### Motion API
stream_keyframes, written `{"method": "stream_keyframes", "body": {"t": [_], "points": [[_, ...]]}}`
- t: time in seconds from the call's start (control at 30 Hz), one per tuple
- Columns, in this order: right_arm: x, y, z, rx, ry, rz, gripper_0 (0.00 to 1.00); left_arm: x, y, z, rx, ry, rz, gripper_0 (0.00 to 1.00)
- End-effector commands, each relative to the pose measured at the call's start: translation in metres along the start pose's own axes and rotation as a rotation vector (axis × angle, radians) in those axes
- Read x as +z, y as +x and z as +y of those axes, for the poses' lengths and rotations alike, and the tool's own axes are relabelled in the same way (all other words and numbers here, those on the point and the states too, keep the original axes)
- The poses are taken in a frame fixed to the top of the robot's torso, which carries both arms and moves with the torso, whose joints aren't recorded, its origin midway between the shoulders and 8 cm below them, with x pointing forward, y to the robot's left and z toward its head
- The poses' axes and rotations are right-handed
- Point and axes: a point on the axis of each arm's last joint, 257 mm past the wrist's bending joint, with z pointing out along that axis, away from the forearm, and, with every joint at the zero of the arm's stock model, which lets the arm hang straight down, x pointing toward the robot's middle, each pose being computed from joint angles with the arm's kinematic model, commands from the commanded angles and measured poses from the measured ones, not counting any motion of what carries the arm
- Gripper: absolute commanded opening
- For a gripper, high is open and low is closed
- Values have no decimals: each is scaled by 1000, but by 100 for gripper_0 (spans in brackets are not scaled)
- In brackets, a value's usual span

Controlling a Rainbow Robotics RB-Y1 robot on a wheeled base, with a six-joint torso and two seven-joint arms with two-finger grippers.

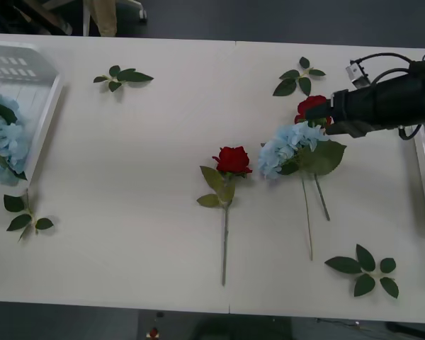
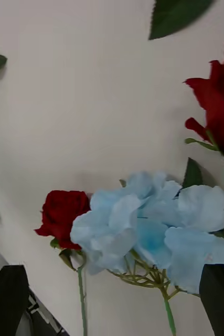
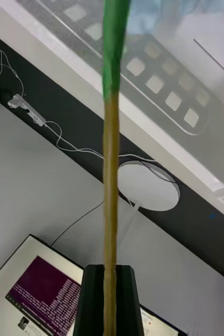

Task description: Put the red flowers into the right box and the blue flowers into the left box

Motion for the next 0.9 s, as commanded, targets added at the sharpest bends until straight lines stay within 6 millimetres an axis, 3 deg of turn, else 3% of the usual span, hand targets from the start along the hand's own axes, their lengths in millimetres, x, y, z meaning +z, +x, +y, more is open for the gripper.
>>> {"method": "stream_keyframes", "body": {"t": [0.03,0.1,0.2,0.37,0.47,0.6,0.7,0.9], "points": [[0,-28,9,130,61,-42,95,-10,10,27,-69,-71,38,11],[-3,-44,-2,197,116,-79,95,-6,11,26,-64,-82,57,56],[-9,-61,-17,273,163,-120,96,1,17,29,-68,-106,71,78],[-9,-85,-40,350,205,-206,95,6,14,24,-107,-84,24,99],[1,-89,-47,380,208,-238,95,-4,2,15,-146,-3,-63,100],[12,-83,-58,382,238,-242,95,-34,-18,-6,-199,172,-244,100],[17,-68,-69,347,301,-197,95,-68,-31,-22,-281,319,-391,100],[32,-51,-68,299,332,-136,95,-129,-27,-35,-427,478,-687,100]]}}
